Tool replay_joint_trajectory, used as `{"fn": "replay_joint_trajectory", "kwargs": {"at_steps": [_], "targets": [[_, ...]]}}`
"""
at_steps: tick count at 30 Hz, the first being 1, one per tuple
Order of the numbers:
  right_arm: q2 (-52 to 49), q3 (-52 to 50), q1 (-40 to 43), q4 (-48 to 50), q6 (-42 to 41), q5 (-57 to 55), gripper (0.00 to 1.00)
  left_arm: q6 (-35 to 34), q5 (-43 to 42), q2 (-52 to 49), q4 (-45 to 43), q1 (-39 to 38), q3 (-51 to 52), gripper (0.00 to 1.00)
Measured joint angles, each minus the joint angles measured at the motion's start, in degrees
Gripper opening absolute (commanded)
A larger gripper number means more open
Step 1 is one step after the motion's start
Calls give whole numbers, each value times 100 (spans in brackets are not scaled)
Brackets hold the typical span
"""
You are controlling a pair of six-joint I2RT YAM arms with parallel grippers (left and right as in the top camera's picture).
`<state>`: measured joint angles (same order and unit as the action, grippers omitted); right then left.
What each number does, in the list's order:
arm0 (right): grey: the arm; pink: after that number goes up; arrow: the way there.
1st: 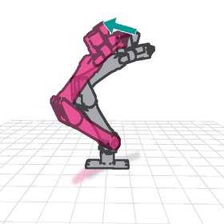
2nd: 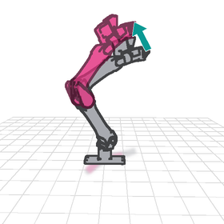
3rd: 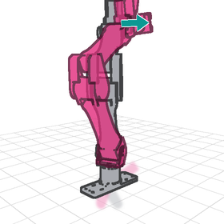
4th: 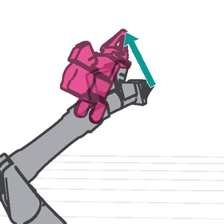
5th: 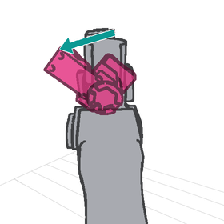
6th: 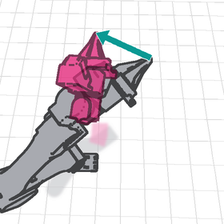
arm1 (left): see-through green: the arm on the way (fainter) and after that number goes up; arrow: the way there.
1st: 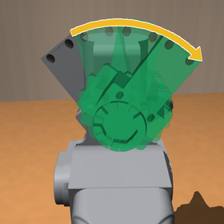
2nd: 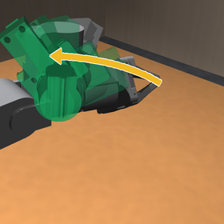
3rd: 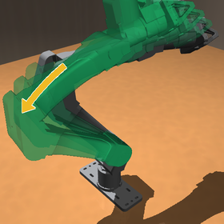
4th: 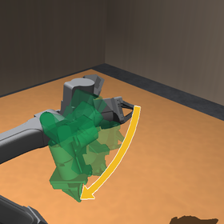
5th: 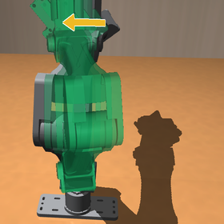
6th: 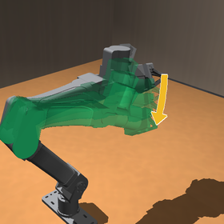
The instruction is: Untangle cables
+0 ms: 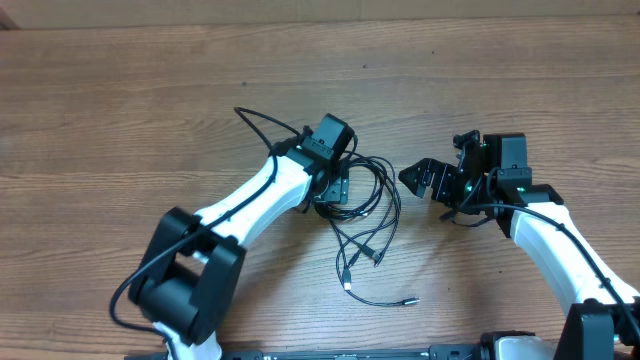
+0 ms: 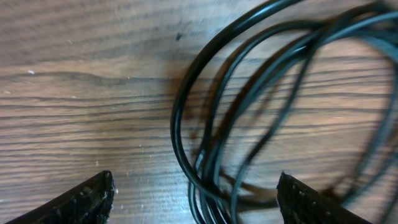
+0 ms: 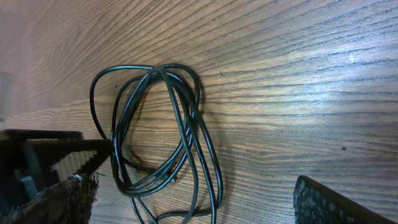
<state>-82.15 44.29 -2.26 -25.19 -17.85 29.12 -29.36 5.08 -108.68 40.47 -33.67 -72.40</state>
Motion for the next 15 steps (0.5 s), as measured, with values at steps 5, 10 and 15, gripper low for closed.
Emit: {"fn": "replay_joint_trajectory", "kwargs": {"at_steps": [5, 10, 15], "targets": [[0, 0, -2, -2, -11, 0, 100, 0, 35, -326, -289, 0, 2, 80], [0, 0, 0, -2, -13, 0, 100, 15, 37, -435, -531, 0, 2, 34], [0, 0, -2, -4, -15, 0, 100, 76, 37, -439, -584, 0, 2, 4]]}}
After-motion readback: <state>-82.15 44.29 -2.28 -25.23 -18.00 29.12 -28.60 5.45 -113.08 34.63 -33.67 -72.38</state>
